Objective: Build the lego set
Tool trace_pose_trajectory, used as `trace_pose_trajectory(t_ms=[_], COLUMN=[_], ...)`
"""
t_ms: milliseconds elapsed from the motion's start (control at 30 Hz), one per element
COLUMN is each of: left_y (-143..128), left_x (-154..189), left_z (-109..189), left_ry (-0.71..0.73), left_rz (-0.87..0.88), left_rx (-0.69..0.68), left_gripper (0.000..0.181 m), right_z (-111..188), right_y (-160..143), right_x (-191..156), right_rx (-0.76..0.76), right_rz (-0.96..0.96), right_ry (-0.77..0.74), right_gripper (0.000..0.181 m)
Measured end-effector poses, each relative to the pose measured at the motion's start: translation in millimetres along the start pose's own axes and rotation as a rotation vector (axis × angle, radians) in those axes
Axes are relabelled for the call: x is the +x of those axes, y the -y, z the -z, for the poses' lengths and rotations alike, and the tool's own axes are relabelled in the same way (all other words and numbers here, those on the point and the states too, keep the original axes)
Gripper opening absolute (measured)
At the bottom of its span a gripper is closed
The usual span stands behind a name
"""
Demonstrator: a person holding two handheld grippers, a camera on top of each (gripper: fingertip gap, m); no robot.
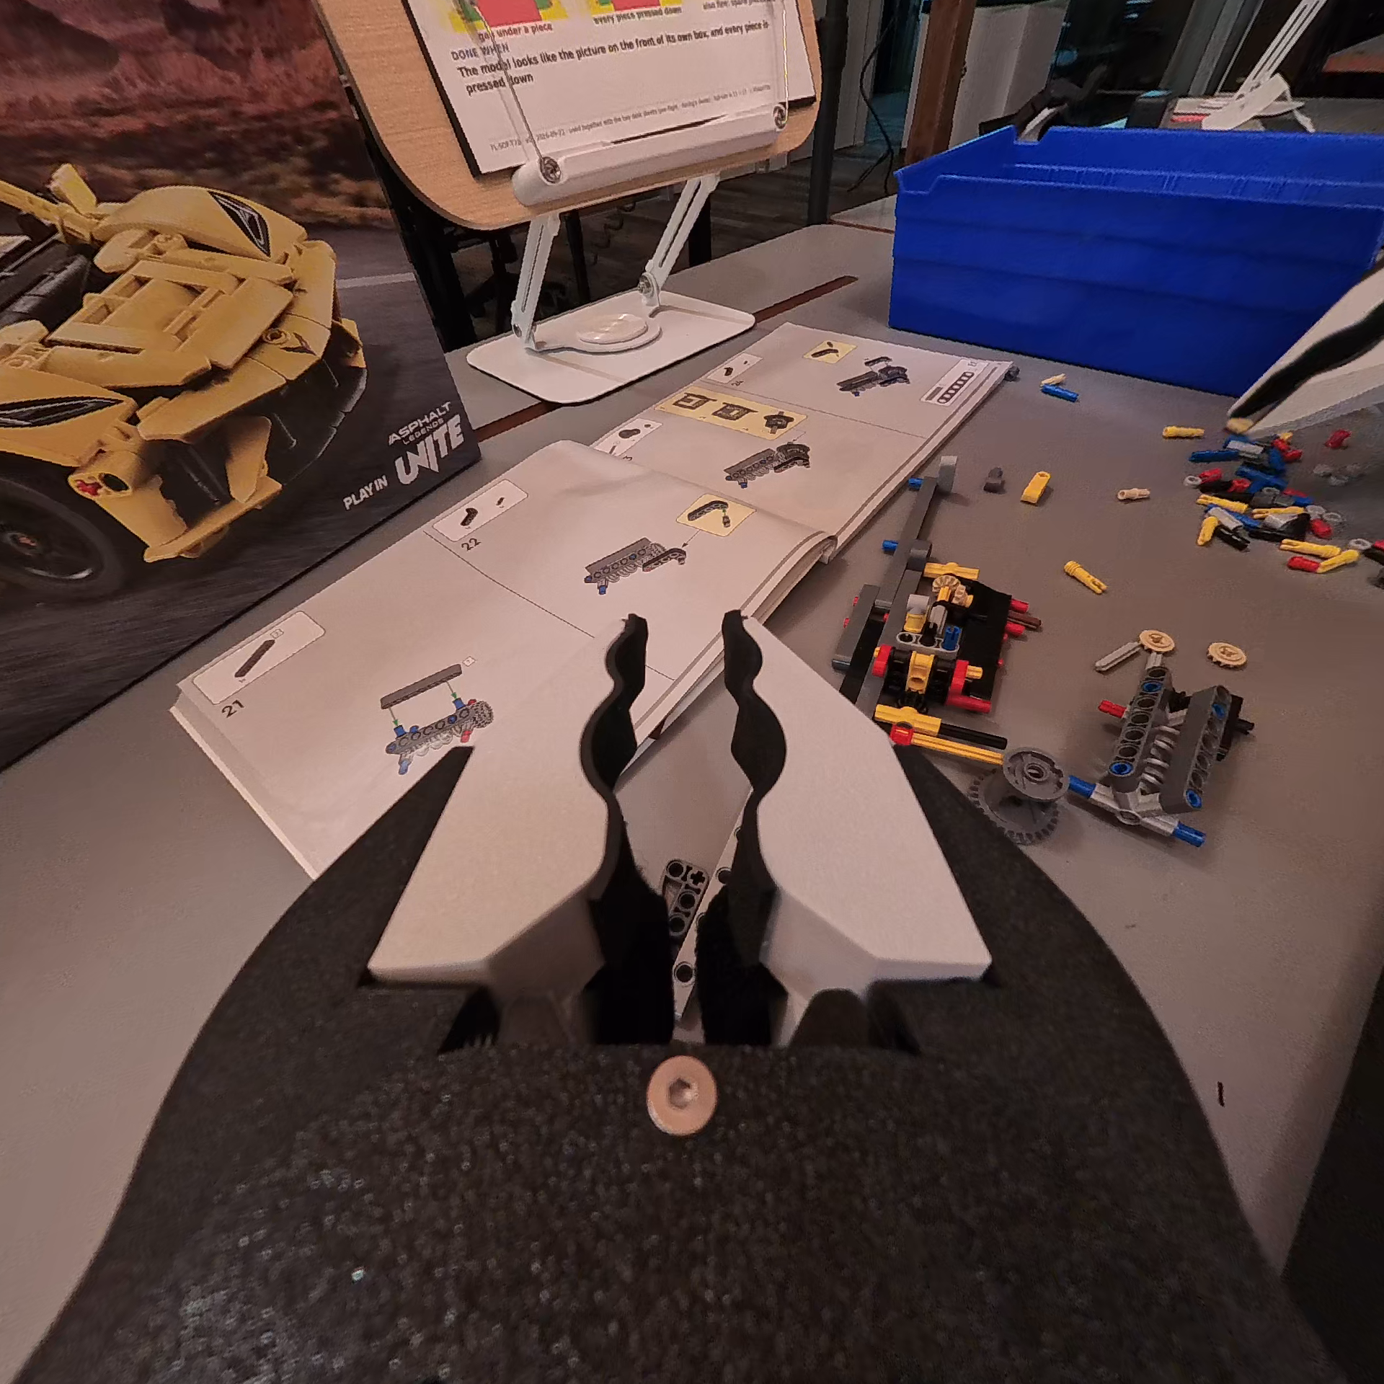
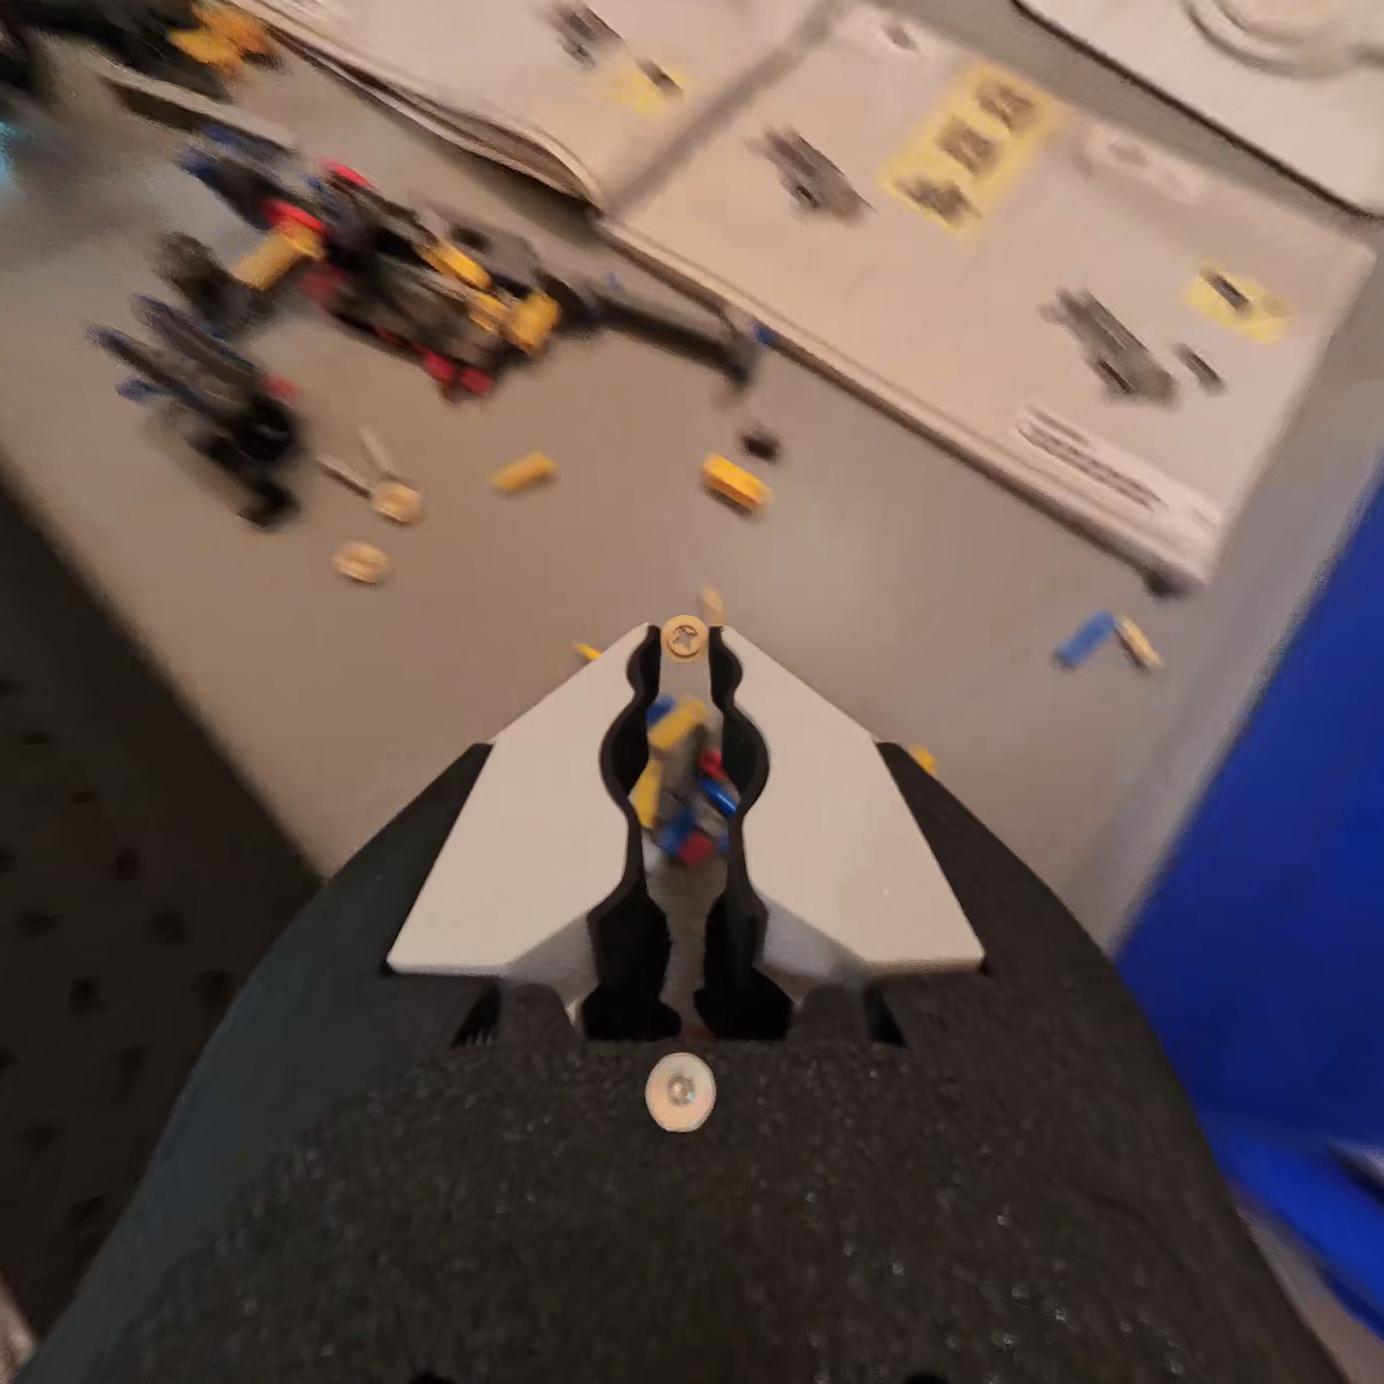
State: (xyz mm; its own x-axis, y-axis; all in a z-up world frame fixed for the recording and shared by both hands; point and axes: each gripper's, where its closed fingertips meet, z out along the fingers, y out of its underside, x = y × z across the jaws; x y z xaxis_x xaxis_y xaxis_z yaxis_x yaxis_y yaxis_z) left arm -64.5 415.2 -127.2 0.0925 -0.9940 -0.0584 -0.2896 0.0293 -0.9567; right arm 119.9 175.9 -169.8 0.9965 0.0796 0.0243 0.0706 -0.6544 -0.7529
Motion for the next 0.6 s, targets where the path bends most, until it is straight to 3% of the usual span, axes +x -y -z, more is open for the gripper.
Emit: trace_pose_trajectory(t_ms=[100, 233, 600], left_y=[0, 2, 1], left_x=[0, -1, 1], left_z=[0, 1, 1], left_ry=[0.0, 0.007, -0.001], left_rz=[-0.004, -0.003, -0.001], left_rx=[-0.004, 0.008, 0.005], left_gripper=[0.019, 0.019, 0.019], right_z=[-24, -50, -65], right_y=[16, 13, 3], right_x=[-55, -83, -91], right_rx=[-0.011, -0.053, -0.115], right_rz=[0.077, 0.091, 0.143], right_ry=[0.16, 0.238, 0.238], right_gripper=[0.012, 0.012, 0.012])
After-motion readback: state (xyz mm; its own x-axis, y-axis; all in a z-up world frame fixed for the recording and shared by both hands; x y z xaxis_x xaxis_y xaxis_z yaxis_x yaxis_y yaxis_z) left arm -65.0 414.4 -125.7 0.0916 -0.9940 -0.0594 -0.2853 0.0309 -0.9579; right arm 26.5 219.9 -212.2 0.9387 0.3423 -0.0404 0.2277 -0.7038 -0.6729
